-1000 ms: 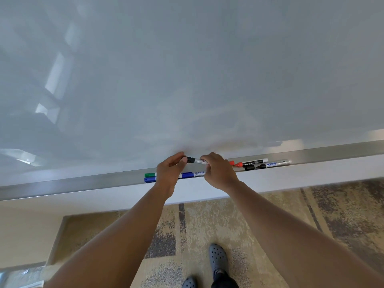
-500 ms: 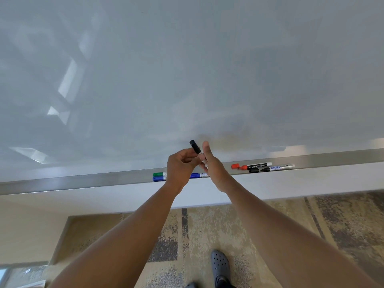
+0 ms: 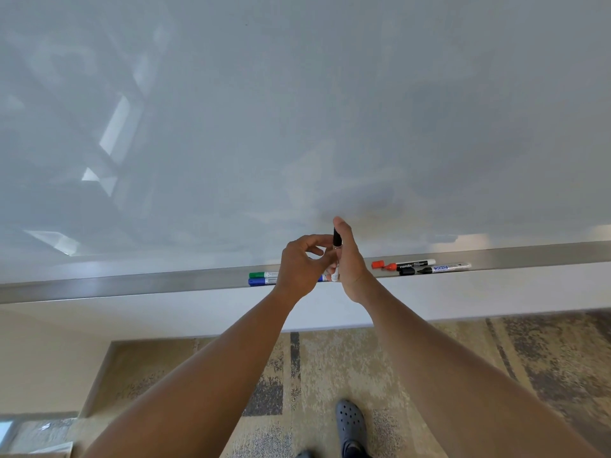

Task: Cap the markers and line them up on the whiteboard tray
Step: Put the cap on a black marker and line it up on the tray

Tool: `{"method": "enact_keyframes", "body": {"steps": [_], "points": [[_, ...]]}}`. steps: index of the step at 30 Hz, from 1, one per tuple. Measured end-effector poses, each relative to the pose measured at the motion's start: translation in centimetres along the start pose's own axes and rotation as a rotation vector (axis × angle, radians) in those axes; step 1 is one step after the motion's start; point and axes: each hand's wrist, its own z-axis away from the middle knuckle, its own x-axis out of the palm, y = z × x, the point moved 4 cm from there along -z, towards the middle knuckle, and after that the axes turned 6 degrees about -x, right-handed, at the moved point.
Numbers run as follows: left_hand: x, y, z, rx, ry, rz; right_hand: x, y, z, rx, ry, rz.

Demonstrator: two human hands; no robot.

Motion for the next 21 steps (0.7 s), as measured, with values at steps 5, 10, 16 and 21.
{"method": "enact_keyframes", "body": {"steps": [5, 10, 16, 21], "points": [[0.1, 0.4, -0.1, 0.027, 0.0, 0.003, -0.1, -0.5, 0.4, -0.003, 0.071, -0.033], [0.1, 0.6, -0.1, 0.044, 0.004, -0.008, -0.4, -0.2, 0.0, -0.013, 0.1, -0.067], [0.3, 0.7, -0.1, 0.066, -0.004, 0.001, -0.5, -0.1, -0.2, -0.037, 0.138, -0.059], [0.0, 0.7, -0.4, 0.058, 0.003, 0.014, -0.3, -0.1, -0.7, -0.069, 0.09, 0.021]]}}
